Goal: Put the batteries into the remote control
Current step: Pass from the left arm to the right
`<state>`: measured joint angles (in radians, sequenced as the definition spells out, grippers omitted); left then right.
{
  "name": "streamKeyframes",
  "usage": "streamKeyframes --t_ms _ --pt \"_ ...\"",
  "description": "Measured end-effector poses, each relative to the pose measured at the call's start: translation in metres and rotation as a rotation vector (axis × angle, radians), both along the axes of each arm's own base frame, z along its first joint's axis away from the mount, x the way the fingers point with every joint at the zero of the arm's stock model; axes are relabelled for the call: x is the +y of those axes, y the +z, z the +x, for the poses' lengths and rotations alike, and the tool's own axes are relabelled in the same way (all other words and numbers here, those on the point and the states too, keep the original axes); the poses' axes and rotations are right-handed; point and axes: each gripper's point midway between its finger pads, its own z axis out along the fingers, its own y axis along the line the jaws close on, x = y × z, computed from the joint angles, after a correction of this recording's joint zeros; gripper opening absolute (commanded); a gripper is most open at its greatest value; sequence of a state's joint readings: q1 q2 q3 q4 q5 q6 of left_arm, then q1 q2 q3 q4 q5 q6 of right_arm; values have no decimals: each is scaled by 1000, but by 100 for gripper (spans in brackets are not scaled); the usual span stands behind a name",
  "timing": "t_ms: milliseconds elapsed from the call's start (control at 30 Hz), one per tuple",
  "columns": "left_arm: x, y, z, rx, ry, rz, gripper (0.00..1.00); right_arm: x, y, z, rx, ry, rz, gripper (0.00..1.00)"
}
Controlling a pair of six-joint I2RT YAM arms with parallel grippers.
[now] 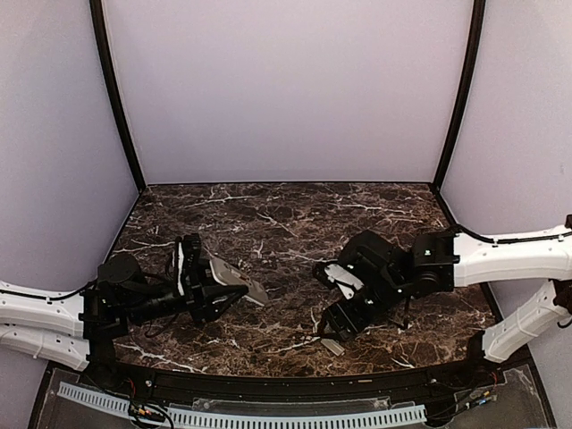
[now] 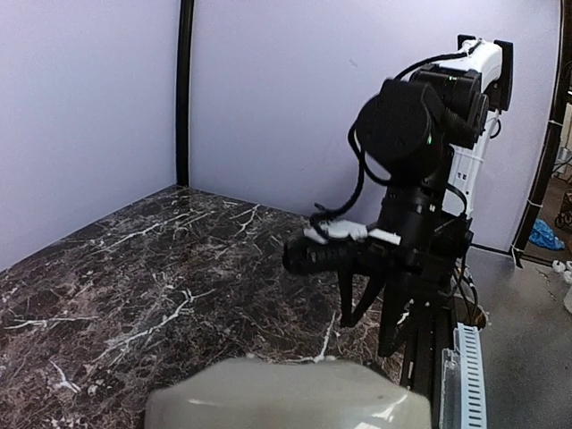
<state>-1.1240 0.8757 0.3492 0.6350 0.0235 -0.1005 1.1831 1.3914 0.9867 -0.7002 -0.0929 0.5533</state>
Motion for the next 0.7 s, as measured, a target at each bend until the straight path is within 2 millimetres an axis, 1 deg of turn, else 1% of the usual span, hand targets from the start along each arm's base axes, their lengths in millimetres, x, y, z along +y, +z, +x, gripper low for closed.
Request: streamKeyframes --t_ms 33,67,100,133,167,233,300,367,467,567,633,700 --pt "-3 -5 -3 12 -20 8 0 9 12 1 -29 28 64 98" --pt "-5 -8 -5 21 -42 14 0 25 35 0 -89 98 183 99" --pt "-8 -9 -9 25 -65 15 0 36 57 0 -144 155 276 99" --pt "-10 -10 -12 26 -89 15 0 45 77 -1 -198 208 360 99" --pt "-11 -9 -16 25 -114 13 0 55 105 -4 -275 280 467 99" --pt "-14 -8 -24 22 -163 8 0 68 141 -7 -398 391 603 99" --pt "-16 -5 -32 16 -211 0 0 80 160 -11 -490 495 676 99" --pt "-18 1 -38 5 -250 -9 0 93 164 -14 -543 589 699 99" --pt "-22 11 -46 -14 -302 -28 0 109 151 -17 -561 696 684 96" --pt "-25 20 -51 -33 -337 -45 0 117 138 -21 -555 770 677 88" --pt "-27 23 -52 -42 -349 -48 0 123 137 -24 -551 806 688 85" --pt "-29 24 -53 -46 -357 -46 0 127 141 -25 -555 827 707 80"
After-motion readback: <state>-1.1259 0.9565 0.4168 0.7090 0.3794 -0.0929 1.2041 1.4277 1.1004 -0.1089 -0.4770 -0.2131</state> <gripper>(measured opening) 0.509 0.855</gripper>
